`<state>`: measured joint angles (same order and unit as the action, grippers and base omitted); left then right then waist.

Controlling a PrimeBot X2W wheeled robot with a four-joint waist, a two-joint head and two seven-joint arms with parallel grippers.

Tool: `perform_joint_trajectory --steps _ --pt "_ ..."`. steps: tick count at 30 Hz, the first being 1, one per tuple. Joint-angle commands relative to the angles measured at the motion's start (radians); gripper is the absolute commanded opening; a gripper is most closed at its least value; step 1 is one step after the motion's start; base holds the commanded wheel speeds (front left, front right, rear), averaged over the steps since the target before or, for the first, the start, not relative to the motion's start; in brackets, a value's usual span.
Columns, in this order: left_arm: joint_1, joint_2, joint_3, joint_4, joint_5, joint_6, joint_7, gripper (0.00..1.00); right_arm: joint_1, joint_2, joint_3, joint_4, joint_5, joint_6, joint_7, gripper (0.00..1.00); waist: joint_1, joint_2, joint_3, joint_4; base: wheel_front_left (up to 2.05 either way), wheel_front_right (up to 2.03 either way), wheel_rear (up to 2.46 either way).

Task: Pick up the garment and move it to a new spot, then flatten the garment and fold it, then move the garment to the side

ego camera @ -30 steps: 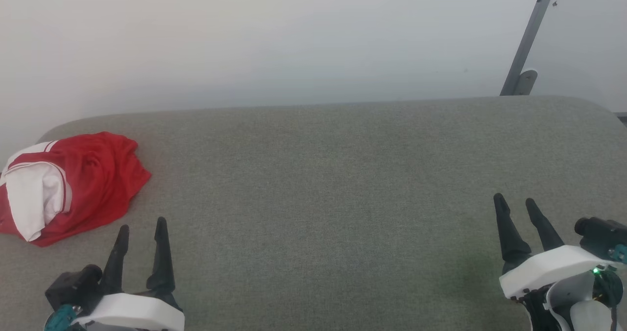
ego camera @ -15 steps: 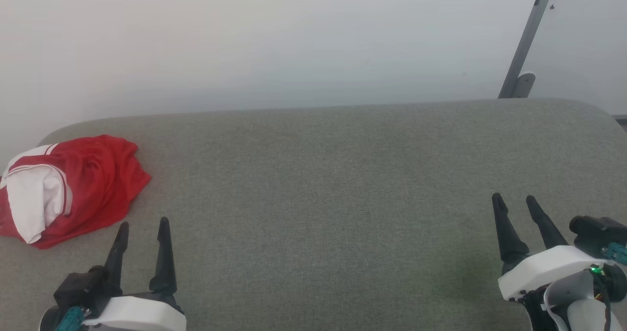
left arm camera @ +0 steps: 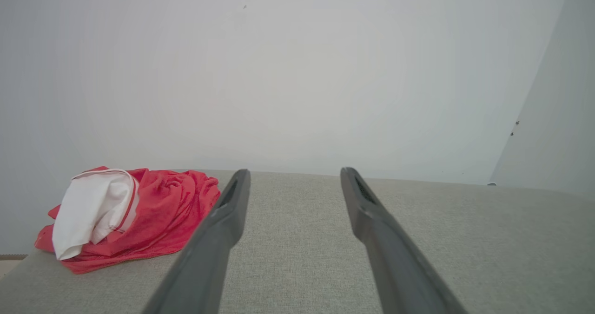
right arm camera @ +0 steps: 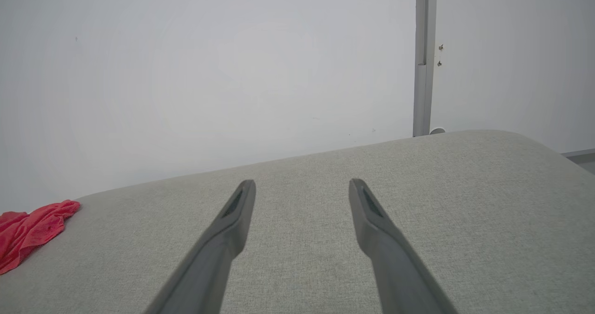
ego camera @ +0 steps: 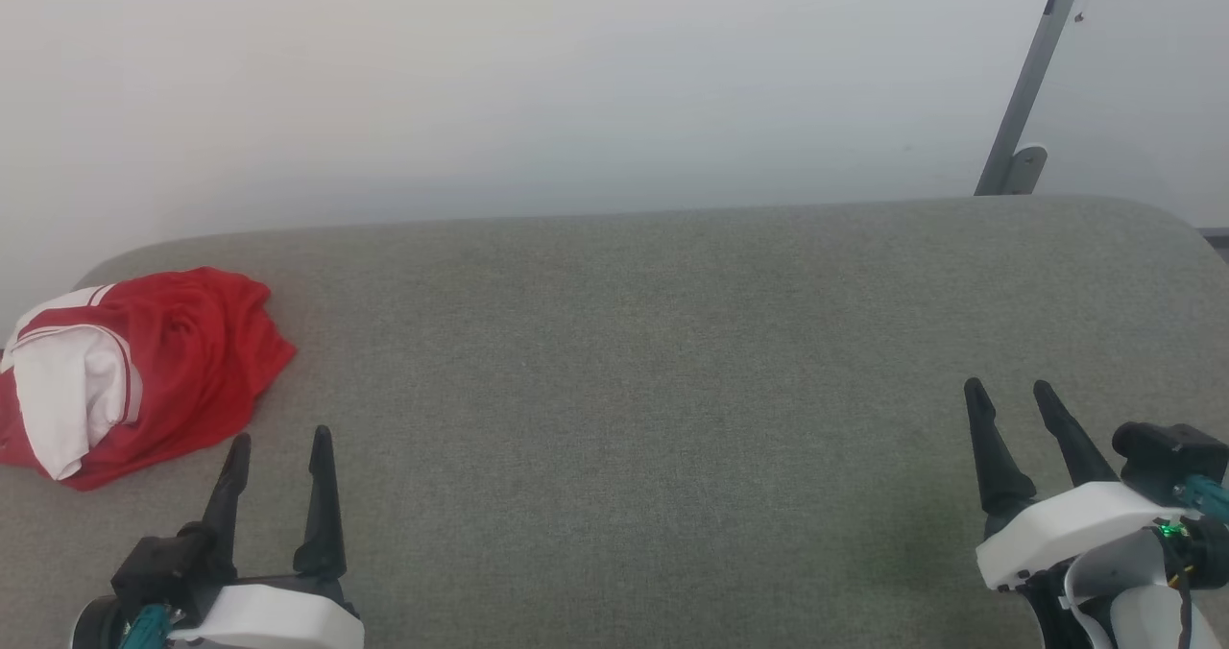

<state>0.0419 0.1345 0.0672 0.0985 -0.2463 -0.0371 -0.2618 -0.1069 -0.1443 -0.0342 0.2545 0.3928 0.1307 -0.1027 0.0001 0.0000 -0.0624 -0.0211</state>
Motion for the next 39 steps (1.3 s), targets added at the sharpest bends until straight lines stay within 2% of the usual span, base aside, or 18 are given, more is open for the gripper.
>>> perform_joint_trajectory --steps 1,7,11,30,35,39 --pt "0.014 -0.001 0.004 0.000 0.005 -0.003 -0.005 1.00 -0.003 0.003 0.000 -0.007 -0.003 0.000 -0.002 1.00 -0.0001 0.0000 0.000 0.000 0.00 0.00 0.00" --pt "0.009 -0.005 0.009 0.004 0.001 -0.002 -0.005 1.00 0.002 0.006 0.009 -0.012 0.006 0.000 -0.002 1.00 -0.0001 0.0000 -0.002 0.009 0.00 0.00 0.00" --pt "-0.005 -0.007 0.021 0.011 -0.012 0.005 -0.005 1.00 0.007 0.004 0.022 -0.017 0.010 0.000 0.003 1.00 -0.0001 0.0000 -0.006 0.041 0.00 0.00 0.00" --pt "0.021 0.023 0.074 -0.020 -0.050 0.031 0.014 1.00 -0.032 0.024 0.161 0.013 0.029 0.000 0.004 1.00 -0.0001 0.0000 -0.054 0.342 0.00 0.00 0.00" --pt "0.037 0.028 0.081 -0.039 -0.060 0.038 0.028 1.00 -0.042 0.025 0.182 0.031 0.037 0.000 -0.004 1.00 -0.0001 0.0000 -0.057 0.387 0.00 0.00 0.00" --pt "0.035 0.028 0.078 -0.055 -0.064 0.042 0.038 1.00 -0.048 0.025 0.191 0.038 0.036 0.000 -0.009 1.00 -0.0001 0.0000 -0.053 0.394 0.00 0.00 0.00"
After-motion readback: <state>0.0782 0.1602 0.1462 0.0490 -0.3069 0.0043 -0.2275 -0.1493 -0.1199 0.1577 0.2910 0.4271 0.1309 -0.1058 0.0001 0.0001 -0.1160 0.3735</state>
